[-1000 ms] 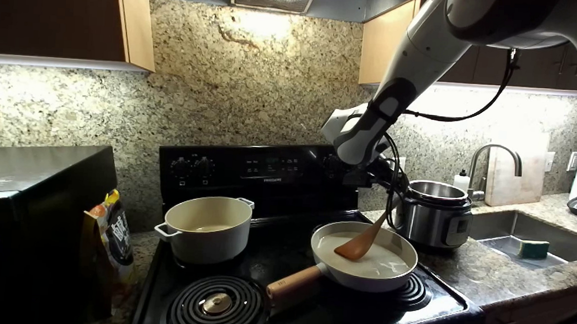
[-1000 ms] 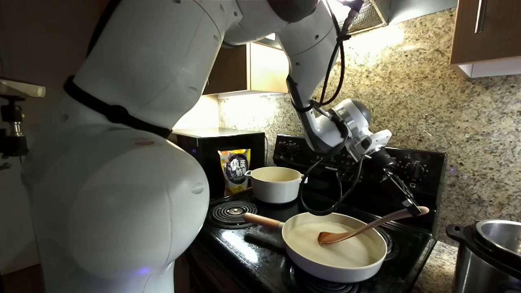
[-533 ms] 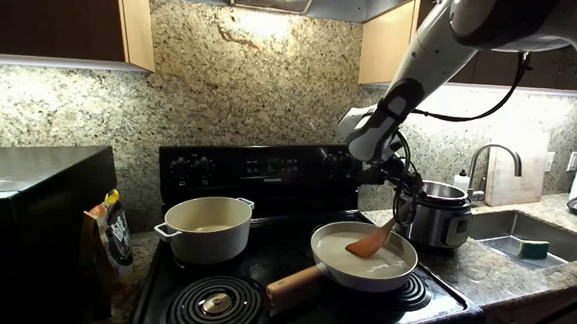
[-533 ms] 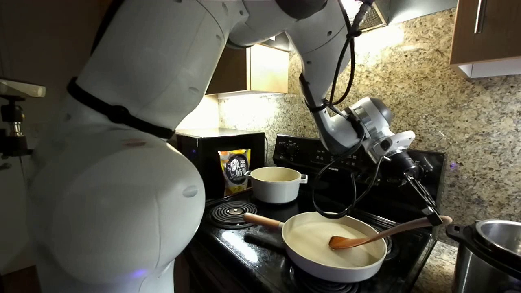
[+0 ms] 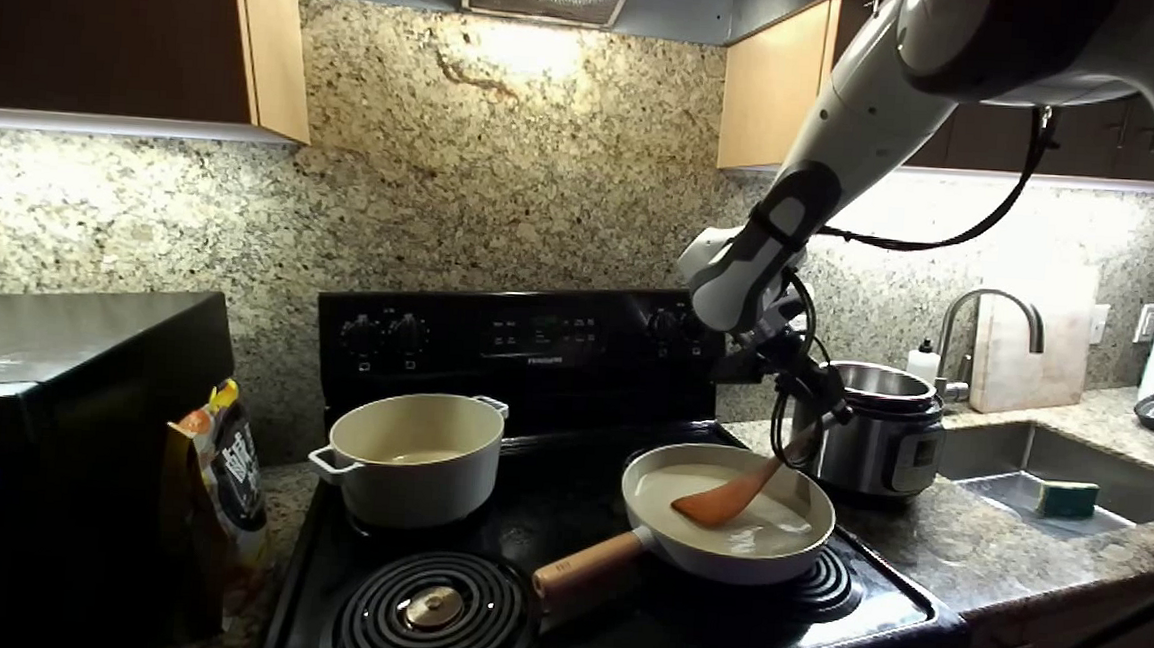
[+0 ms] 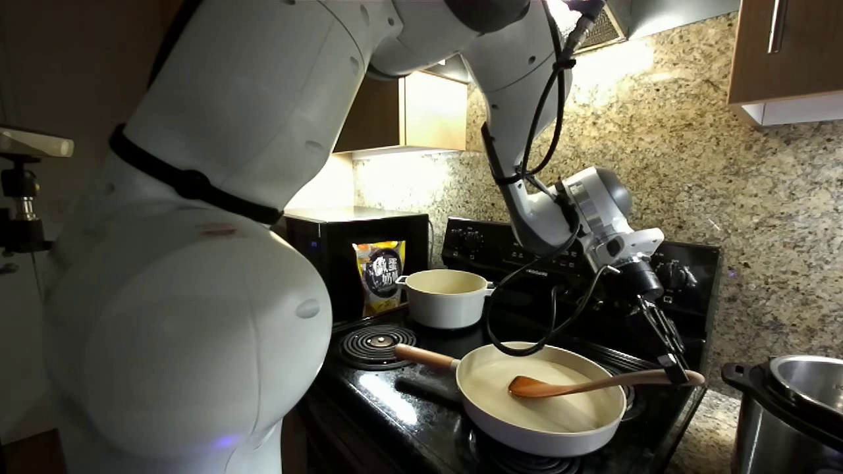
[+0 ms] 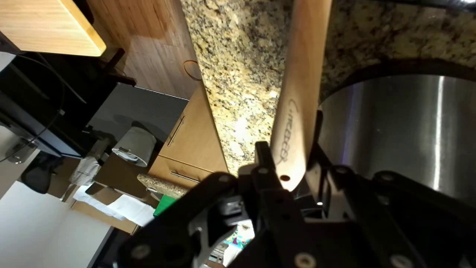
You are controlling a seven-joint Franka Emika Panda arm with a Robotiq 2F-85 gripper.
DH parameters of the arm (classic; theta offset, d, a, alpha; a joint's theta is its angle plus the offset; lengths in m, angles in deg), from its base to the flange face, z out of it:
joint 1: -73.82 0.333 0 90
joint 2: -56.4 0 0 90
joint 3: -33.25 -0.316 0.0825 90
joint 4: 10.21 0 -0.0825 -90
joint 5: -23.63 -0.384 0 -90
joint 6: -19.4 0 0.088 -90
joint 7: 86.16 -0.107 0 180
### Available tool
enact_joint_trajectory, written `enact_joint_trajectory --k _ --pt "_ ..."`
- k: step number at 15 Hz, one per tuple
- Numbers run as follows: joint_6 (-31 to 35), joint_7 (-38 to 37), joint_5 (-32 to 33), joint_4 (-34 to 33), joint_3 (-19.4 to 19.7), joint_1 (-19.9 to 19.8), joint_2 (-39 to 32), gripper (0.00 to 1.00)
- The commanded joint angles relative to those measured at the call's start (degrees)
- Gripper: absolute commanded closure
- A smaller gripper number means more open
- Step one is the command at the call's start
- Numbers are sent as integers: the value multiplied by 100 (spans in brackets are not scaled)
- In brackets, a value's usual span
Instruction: Use the spatula to stir the water
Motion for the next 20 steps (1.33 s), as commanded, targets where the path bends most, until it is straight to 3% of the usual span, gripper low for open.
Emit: enact_joint_trajectory --k 1,10,15,20 --pt "-1 221 -188 20 -4 108 22 89" --pt "79 988 107 -504 231 54 -161 89" --pt "25 546 182 -601 490 73 -164 89" --pt "219 29 45 -572 395 186 -247 89"
